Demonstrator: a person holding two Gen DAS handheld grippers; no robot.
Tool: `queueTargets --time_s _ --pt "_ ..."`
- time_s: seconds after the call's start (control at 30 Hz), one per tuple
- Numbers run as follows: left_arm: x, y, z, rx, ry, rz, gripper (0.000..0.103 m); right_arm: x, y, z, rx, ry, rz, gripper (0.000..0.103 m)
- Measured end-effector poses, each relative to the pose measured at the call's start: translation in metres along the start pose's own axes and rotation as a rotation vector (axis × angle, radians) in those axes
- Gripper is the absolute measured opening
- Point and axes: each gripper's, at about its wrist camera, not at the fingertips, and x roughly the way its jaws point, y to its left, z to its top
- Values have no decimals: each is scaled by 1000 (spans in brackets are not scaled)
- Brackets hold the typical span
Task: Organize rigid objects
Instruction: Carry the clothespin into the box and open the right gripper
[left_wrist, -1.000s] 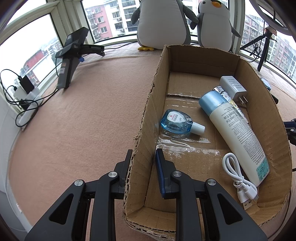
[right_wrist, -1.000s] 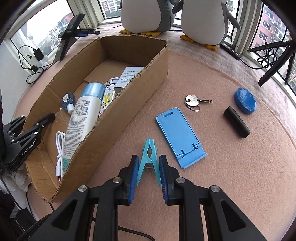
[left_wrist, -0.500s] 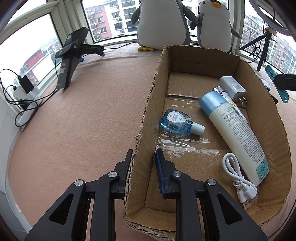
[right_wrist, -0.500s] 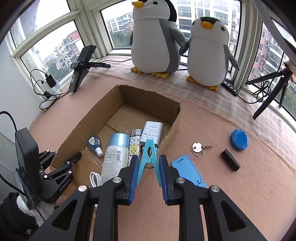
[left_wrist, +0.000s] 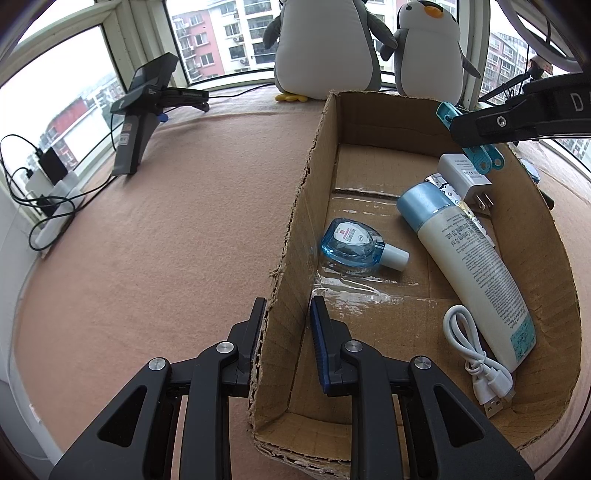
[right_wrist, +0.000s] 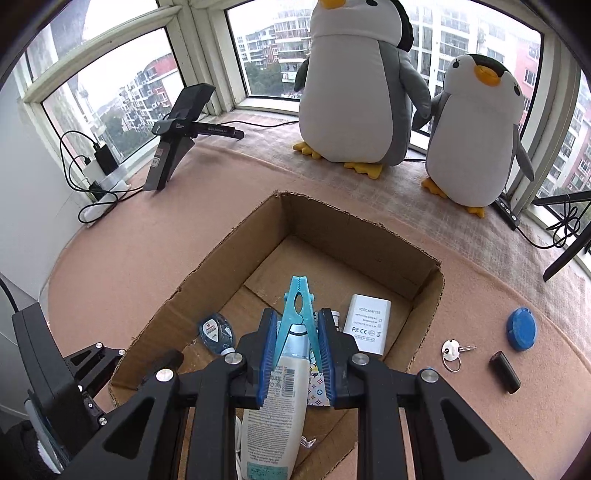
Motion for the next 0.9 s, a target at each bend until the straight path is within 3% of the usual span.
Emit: queueTargets --time_s 0.67,0.73,0.9 --pt "0 1 0 -3 -1 1 20 19 3 8 -34 25 -2 21" --pt "0 1 0 -3 -1 2 20 17 3 7 -38 21 -12 34" --pt "0 1 0 -3 -1 2 20 8 -5 5 -19 6 -8 43"
